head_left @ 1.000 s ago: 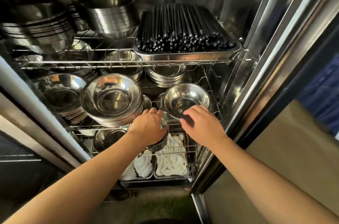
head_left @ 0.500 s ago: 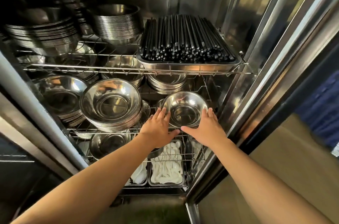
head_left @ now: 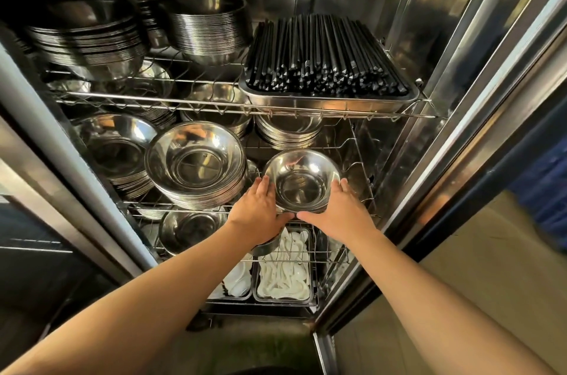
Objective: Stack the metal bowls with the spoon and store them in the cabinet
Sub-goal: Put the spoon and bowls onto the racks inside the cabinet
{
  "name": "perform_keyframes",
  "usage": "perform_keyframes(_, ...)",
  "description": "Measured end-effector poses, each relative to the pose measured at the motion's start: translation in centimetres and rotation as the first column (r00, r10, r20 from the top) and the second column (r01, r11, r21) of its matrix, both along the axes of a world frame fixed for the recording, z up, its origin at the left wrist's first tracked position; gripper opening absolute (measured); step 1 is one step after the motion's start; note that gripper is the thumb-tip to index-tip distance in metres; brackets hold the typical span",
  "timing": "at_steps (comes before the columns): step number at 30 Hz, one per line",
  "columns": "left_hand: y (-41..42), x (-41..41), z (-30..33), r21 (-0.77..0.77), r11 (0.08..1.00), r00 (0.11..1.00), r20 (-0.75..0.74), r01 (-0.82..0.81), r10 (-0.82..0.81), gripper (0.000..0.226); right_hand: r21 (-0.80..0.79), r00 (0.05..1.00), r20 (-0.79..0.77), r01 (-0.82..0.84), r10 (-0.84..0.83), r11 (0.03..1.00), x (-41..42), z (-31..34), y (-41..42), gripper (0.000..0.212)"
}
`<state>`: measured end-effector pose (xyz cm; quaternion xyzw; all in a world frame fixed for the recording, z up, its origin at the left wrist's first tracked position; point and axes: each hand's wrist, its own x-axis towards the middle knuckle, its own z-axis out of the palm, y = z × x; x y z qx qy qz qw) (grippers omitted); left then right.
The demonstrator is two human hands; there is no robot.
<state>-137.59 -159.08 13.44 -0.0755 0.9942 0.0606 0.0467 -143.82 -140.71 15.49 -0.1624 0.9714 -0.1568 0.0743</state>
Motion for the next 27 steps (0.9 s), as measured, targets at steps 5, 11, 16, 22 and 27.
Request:
perform_keyframes(5, -0.4, 0.3, 0.0, -0.029, 0.999, 1.0, -0.006, -0.022, 0.021, 0.095, -0.009, 1.0, 0.001, -0.015, 0.015, 1.0, 0.3, -0.2, -0.7, 0.134)
perform_keyframes(11, -1.1, 0.8, -0.4, 0.025, 0.999, 0.999, -0.032, -0.037, 0.038, 0.095, 0.01, 1.0, 0.006, -0.021, 0.021, 1.0, 0.7, 0.1, -1.5, 0.137)
perform_keyframes(16, -1.8, 1.2, -0.8, 0.025, 0.998, 0.998, -0.019, -0.052, 0.053, 0.098, 0.014, 0.999, -0.004, -0.038, 0.038, 0.999, 0.9, 0.2, -2.2, 0.133)
perform_keyframes(22, -1.4, 1.3, -0.5, 0.045, 0.997, 0.997, -0.053, -0.057, 0.059, 0.093, 0.013, 0.999, 0.002, -0.049, 0.049, 0.999, 0.7, 0.1, -1.8, 0.131)
perform_keyframes(27, -1.1, 1.8, 0.1, 0.046, 0.998, 0.986, -0.157, -0.042, 0.049, 0.067, 0.022, 0.997, 0.015, -0.079, 0.079, 0.997, 0.8, 0.1, -1.5, 0.124)
